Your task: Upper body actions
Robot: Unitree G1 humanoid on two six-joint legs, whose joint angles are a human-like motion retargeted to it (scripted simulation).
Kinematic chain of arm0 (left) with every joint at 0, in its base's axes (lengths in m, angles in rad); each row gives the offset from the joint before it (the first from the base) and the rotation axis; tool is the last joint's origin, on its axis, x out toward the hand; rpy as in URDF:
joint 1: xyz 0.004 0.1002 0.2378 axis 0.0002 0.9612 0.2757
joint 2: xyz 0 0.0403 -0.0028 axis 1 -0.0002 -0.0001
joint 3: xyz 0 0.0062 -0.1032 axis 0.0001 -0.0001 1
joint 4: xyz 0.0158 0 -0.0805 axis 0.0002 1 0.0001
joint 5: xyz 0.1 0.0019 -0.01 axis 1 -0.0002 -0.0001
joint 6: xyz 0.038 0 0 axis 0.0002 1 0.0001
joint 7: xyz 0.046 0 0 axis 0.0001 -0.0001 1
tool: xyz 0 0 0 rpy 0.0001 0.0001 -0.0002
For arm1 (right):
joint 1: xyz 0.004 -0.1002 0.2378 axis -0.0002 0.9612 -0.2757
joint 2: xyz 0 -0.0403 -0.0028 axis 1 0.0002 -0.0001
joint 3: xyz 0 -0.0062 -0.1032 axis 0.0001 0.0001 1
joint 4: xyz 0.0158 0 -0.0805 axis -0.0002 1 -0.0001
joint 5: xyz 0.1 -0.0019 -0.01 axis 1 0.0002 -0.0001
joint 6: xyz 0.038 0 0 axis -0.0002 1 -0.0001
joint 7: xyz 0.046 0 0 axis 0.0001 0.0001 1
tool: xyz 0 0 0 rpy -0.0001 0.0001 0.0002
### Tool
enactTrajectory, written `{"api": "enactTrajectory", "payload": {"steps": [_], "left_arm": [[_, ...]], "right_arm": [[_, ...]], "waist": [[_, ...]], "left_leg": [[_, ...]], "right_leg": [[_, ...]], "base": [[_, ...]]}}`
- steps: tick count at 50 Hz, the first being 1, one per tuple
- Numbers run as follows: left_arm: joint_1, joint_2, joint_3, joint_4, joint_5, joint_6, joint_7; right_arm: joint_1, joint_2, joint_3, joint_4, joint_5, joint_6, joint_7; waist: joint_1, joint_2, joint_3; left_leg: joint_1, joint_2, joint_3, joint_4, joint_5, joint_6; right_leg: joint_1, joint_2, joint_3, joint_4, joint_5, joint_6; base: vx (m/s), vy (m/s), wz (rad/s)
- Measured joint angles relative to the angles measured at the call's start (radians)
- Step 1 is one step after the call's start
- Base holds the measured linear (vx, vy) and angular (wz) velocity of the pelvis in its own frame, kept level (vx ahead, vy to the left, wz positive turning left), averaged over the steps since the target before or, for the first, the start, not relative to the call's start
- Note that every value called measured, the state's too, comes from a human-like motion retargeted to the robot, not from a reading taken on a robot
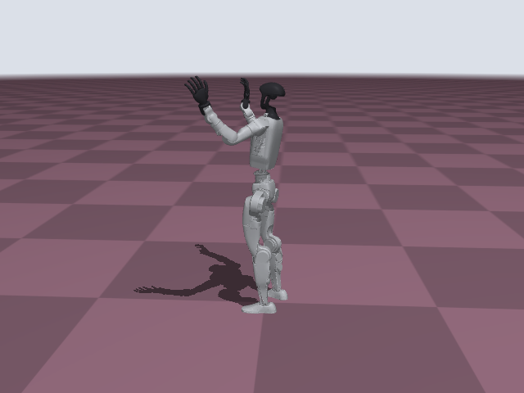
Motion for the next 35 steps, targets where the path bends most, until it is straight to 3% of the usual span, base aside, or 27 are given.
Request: {"api": "enactTrajectory", "payload": {"steps": [9,14,24,30,35], "left_arm": [[-0.081,0.080,-0.169,-0.288,0.505,-0.059,0.133],[-0.129,0.072,-0.220,-0.341,0.625,-0.073,0.164],[-0.080,-0.062,-0.078,-0.244,0.413,0.060,0.249],[-0.023,-0.122,0.008,-0.125,0.308,0.049,0.329],[0.018,-0.141,0.058,-0.069,0.220,0.045,0.346]], "right_arm": [[-0.028,-0.133,0.139,-0.294,-0.477,-0.064,-0.115],[-0.039,-0.175,0.179,-0.391,-0.596,-0.077,-0.119],[0.063,-0.050,0.014,-0.322,-0.478,-0.021,-0.159],[0.134,0.057,-0.136,-0.215,-0.326,-0.028,-0.174],[0.130,0.120,-0.174,-0.153,-0.170,-0.063,-0.196]], "waist": [[0.008,-0.005,-0.008],[0.006,-0.002,-0.008],[0.005,0.004,-0.003],[0.004,0.000,0.000],[0.002,0.002,0.004]], "left_leg": [[0.008,0.000,0.003,0.003,-0.005,0.002],[0.007,0.001,0.004,0.006,-0.007,0.002],[0.005,0.005,0.012,0.009,-0.007,0.002],[0.004,0.002,0.006,0.010,-0.005,0.002],[0.005,0.003,0.008,0.010,-0.005,0.002]], "right_leg": [[0.009,0.003,0.002,0.000,-0.004,0.000],[0.010,0.005,0.004,-0.001,-0.003,0.000],[0.003,0.007,0.012,0.001,0.000,-0.001],[0.008,0.006,0.009,0.001,-0.002,-0.002],[0.007,0.006,0.011,0.000,-0.001,-0.002]], "base": [[0.04,0.02,-0.02],[0.00,0.00,0.00],[0.00,0.00,0.00],[0.00,0.00,0.00],[0.00,0.00,0.00]]}}
